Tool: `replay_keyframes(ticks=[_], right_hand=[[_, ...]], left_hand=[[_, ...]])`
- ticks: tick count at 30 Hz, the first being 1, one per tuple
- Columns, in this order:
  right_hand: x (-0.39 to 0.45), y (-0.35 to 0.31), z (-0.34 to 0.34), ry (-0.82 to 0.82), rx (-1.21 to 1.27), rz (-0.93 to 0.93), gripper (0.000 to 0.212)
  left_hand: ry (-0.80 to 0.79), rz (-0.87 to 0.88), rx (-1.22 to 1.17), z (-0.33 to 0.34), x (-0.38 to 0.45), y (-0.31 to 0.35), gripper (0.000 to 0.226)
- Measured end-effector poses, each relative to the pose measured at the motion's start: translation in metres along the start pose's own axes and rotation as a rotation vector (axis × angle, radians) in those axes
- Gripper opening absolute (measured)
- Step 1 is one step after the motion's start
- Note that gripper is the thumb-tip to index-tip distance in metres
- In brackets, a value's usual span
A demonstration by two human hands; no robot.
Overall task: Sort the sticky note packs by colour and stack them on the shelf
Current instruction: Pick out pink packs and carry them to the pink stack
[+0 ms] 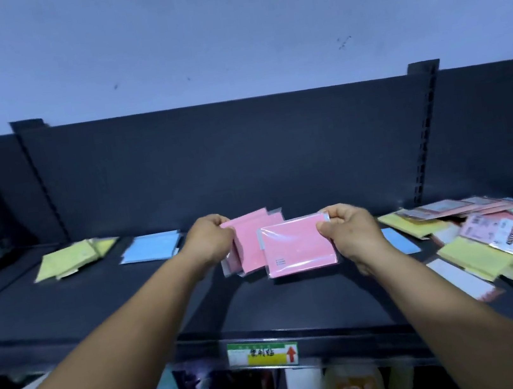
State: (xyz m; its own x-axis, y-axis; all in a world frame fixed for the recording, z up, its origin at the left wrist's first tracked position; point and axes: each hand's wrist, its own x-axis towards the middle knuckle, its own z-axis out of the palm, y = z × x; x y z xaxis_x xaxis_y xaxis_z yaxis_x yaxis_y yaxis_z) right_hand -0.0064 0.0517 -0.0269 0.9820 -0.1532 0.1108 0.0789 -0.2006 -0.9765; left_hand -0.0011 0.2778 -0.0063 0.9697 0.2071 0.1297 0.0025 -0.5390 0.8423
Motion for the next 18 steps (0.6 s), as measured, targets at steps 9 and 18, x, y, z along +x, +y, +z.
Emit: replay_keyframes(ticks=[9,18], right_hand=[[0.010,-0.016,0.095,-0.043,-0.033,0.041,0.016],[0.025,-0.009,0.159,-0.020,-0.228,0.109,0.008]], left_hand=[[-0.083,0.020,0.028,-0.056,0.033,-0.051,0.016],[-0.262,0.066,-0.064,-0.082,0.076,-0.081,0.012]])
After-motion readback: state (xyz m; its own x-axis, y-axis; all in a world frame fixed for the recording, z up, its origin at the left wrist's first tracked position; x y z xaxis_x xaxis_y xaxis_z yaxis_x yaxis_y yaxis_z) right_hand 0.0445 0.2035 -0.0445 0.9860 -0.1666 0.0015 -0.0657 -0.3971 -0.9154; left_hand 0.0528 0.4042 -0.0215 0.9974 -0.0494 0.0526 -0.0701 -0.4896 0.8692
